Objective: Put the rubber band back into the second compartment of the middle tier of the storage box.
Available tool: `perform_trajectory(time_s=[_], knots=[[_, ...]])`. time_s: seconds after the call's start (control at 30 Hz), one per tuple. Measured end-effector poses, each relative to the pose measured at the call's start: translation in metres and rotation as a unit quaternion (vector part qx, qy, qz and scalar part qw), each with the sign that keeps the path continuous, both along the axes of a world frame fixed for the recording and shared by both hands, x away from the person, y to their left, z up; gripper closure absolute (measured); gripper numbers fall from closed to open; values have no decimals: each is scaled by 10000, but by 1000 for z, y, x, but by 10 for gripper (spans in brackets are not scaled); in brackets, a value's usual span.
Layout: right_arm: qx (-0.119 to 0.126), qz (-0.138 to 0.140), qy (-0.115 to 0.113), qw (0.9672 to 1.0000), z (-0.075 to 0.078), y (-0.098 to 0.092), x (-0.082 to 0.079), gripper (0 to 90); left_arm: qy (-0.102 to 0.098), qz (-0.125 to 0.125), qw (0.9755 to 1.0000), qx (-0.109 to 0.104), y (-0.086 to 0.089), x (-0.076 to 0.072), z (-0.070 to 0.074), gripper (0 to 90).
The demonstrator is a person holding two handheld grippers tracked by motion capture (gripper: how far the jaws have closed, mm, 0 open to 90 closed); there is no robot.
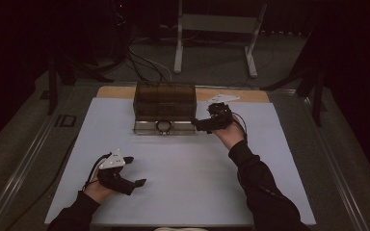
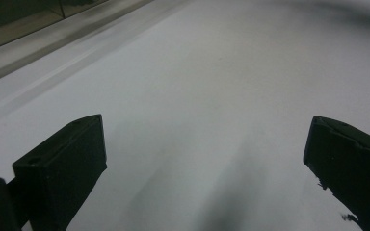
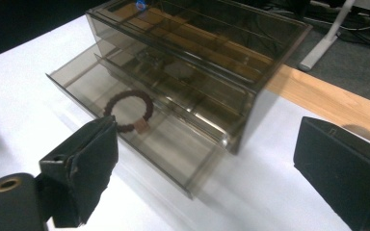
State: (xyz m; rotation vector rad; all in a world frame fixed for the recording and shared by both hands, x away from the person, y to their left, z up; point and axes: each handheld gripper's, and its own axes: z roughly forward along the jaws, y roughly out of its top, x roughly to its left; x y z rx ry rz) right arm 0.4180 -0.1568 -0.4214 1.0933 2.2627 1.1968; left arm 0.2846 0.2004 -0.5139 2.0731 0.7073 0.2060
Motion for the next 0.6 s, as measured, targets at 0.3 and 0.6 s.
perform_trajectory(time_s=[0.3,0.6], knots=[[5,-184,-32,9998,-8,-26,-13,78,-4,-33,10000,29,-1,0,0,27],[66,-406,15,9992,-20,-53,-24,66,-10,-27,10000,27,-1,-1,0,27]])
